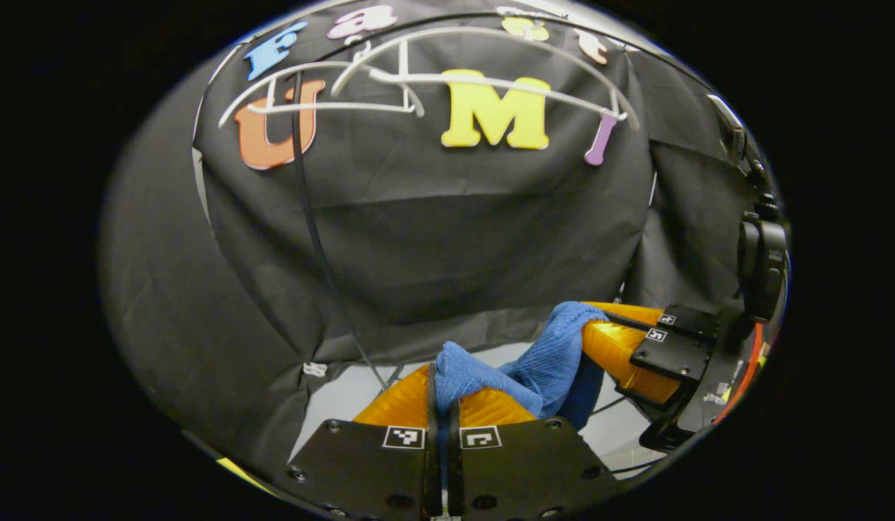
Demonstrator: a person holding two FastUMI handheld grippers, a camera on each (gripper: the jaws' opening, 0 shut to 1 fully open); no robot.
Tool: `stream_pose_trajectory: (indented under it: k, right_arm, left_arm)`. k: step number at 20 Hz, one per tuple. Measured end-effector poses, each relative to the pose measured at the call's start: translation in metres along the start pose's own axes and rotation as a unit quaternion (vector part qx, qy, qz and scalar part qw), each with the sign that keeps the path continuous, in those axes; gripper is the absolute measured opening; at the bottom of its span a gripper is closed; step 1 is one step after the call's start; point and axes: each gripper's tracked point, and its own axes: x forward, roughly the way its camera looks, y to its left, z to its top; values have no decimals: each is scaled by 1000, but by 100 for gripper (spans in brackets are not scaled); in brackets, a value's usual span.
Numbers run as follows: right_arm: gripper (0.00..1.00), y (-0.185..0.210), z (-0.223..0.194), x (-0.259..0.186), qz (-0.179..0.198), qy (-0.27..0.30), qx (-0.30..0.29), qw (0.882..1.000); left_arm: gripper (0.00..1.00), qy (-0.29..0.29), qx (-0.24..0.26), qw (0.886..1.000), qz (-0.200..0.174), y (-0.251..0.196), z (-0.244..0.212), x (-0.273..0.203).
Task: Grasp the clothes on the hanger with both hands and then place them into the laundry hamper below.
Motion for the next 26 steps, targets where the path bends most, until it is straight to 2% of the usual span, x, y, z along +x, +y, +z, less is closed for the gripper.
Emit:
stream_pose_trajectory:
  k: [2, 3, 4, 6, 7, 8, 9, 10, 11, 12, 13, 14, 16, 17, 21, 23, 24, 26]
  right_arm:
    - [9, -5, -24, 22, -6, 39, 2, 999]
    - [10, -4, -35, 29, -9, 57, 2, 998]
    - [10, -2, -44, 37, -10, 76, -1, 997]
    - [13, -5, -63, 44, -10, 116, -13, 993]
    - [23, -15, -74, 44, -17, 134, -20, 991]
    - [28, -21, -85, 42, -27, 147, -20, 989]
    - [46, -28, -92, 46, -45, 160, -28, 986]
    - [58, -37, -92, 41, -58, 165, -38, 984]
    - [54, -45, -93, 39, -64, 163, -45, 984]
    - [63, -51, -91, 35, -67, 161, -50, 983]
    - [64, -54, -89, 33, -69, 161, -57, 983]
    - [61, -55, -83, 30, -69, 155, -62, 983]
    - [66, -58, -76, 20, -69, 146, -76, 984]
    - [74, -59, -74, 11, -70, 138, -80, 985]
    - [79, -56, -44, -32, -72, 101, -64, 990]
    - [79, -53, -28, -58, -79, 68, -51, 993]
    - [79, -53, -14, -73, -85, 46, -46, 994]
    - [79, -54, 20, -109, -98, 0, -39, 994]
  left_arm:
    - [5, 35, -8, 999, 7, 1, -20, 22]
    - [10, 49, -10, 999, 6, -2, -28, 31]
    - [7, 66, -11, 998, 6, -5, -33, 36]
    - [10, 105, -2, 994, -3, -13, -50, 46]
    - [27, 129, 8, 992, -5, -20, -55, 47]
    - [38, 142, 12, 990, -5, -26, -54, 50]
    - [49, 153, 20, 988, -3, -25, -56, 50]
    - [60, 156, 27, 987, -1, -23, -54, 49]
    - [71, 154, 29, 988, -1, -21, -54, 53]
    - [82, 151, 29, 988, -2, -20, -50, 54]
    - [93, 148, 28, 989, -3, -20, -49, 51]
    - [93, 143, 27, 989, -3, -19, -45, 49]
    - [94, 136, 26, 990, -2, -19, -36, 39]
    - [100, 128, 28, 991, -4, -19, -32, 35]
    - [98, 86, 35, 996, -12, -21, -7, 7]
    - [100, 51, 38, 998, -12, -17, 11, -11]
    - [98, 30, 39, 999, -10, -15, 19, -19]
    - [100, -14, 38, 999, -8, -9, 37, -41]
